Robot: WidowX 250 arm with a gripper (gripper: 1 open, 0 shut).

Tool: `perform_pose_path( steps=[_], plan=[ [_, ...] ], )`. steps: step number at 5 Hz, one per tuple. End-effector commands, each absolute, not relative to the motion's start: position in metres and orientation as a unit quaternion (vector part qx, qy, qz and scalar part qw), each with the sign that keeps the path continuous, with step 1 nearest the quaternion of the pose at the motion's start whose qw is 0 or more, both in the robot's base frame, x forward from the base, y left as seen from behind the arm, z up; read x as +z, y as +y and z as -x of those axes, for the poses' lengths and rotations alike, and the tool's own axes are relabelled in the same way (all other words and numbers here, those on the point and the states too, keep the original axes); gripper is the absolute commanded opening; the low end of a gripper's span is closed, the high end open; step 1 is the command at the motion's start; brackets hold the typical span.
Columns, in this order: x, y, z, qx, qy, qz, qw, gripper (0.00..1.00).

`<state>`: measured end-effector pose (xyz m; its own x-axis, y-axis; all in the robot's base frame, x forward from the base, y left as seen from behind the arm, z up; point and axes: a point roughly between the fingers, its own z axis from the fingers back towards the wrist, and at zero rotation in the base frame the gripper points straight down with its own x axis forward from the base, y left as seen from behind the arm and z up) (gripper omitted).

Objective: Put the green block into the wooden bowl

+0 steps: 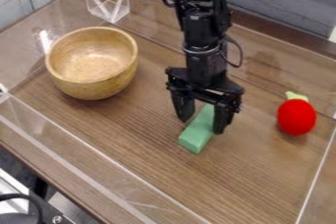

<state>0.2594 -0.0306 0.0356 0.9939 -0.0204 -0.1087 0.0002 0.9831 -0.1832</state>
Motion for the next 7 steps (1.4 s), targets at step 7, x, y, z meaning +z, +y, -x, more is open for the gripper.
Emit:
perform_pose_path(
  steps=[7],
  plan=[
    [0.132, 0.009, -0.276, 0.038, 0.018, 0.118, 0.992, 0.00]
  ],
)
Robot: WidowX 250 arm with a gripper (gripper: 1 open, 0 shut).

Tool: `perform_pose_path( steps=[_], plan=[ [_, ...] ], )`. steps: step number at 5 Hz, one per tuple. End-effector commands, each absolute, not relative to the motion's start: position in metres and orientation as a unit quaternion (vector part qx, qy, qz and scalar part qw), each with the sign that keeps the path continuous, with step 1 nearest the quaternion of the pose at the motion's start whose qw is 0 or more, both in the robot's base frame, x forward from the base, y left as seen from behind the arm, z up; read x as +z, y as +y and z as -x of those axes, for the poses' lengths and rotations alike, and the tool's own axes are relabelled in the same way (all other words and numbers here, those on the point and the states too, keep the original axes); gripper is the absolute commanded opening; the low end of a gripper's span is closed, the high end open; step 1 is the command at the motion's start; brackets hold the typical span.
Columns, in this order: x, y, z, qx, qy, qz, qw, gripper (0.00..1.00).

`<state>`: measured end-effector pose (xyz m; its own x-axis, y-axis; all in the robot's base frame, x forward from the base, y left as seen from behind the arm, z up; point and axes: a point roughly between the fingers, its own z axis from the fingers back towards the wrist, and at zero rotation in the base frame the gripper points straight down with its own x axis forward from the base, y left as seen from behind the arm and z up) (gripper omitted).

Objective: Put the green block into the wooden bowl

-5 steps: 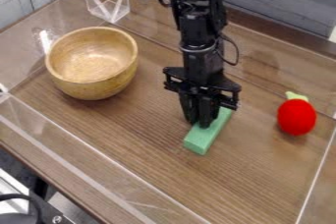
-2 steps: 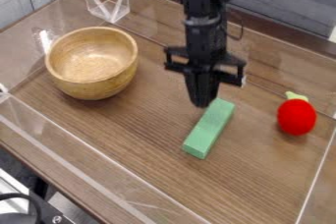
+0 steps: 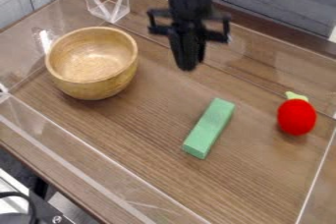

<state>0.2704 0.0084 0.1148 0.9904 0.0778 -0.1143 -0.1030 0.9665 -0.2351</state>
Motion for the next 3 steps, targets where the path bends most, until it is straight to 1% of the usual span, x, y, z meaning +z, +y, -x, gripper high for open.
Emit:
perform_pose_path(
  steps=[1, 3],
  plan=[
    [0.131, 0.000, -0.268, 0.024, 0.001, 0.121, 0.992, 1.00],
    [0.121, -0.030, -0.265, 0.029, -0.017, 0.117, 0.993, 1.00]
  ],
)
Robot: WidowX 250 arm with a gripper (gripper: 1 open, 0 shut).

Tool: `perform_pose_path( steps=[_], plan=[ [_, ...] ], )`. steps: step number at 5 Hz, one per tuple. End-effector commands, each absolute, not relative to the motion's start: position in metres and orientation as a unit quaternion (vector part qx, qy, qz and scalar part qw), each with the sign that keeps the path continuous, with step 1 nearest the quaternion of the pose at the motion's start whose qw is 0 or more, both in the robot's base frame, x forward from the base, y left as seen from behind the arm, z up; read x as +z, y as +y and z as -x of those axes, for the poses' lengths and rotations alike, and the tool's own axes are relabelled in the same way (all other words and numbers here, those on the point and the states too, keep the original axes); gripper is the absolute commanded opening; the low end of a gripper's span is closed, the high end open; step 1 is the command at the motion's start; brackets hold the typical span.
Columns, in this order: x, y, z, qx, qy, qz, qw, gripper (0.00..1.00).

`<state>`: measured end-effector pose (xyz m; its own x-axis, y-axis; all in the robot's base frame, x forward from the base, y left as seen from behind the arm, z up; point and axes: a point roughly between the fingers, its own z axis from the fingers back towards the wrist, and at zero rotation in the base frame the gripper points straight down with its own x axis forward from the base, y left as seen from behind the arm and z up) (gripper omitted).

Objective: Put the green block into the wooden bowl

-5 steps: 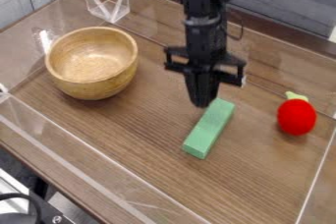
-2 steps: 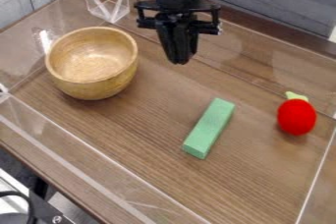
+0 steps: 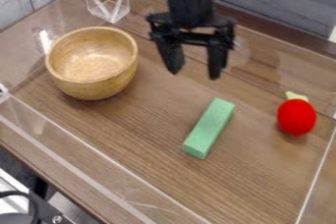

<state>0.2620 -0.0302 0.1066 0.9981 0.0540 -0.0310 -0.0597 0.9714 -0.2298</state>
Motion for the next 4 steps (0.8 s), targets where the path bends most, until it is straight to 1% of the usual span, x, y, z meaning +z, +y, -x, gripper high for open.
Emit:
perform_pose_path(
  steps=[1, 2, 4],
  plan=[
    [0.110, -0.048, -0.262, 0.013, -0.027, 0.108, 0.994, 1.00],
    [0.094, -0.056, -0.260, 0.002, -0.035, 0.095, 0.995, 1.00],
    [0.064, -0.057, -0.261, -0.005, -0.040, 0.074, 0.996, 1.00]
  ],
)
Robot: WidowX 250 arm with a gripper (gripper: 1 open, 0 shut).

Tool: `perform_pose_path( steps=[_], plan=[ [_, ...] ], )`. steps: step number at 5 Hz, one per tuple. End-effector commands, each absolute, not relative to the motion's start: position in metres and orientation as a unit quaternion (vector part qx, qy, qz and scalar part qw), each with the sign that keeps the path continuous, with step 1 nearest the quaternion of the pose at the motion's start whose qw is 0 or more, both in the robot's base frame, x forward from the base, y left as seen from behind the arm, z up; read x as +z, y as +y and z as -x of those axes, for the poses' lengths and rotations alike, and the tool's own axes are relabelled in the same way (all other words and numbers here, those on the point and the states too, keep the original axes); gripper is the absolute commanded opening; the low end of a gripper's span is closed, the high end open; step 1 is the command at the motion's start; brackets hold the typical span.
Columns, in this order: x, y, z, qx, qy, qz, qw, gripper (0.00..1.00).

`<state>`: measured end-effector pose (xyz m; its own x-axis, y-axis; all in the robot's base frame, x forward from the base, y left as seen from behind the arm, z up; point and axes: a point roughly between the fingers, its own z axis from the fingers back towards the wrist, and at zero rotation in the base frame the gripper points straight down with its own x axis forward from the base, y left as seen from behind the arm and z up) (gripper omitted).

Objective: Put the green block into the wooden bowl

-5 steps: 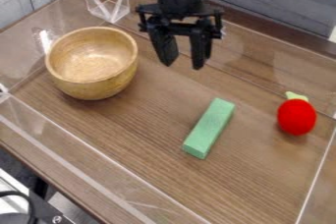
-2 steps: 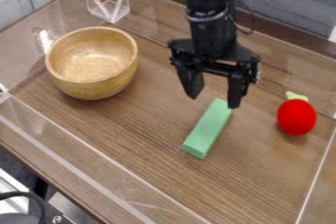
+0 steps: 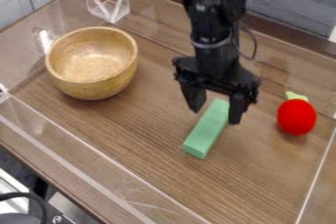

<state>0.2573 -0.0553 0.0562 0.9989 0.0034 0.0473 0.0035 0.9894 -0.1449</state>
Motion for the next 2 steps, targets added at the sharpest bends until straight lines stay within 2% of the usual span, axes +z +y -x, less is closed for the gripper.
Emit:
perform_pose_path(
  steps=[1, 2],
  plan=[
    [0.047, -0.057, -0.261, -0.009, -0.041, 0.062, 0.997, 1.00],
    [0.034, -0.058, -0.262, -0.009, -0.040, 0.052, 0.998, 1.00]
  ],
)
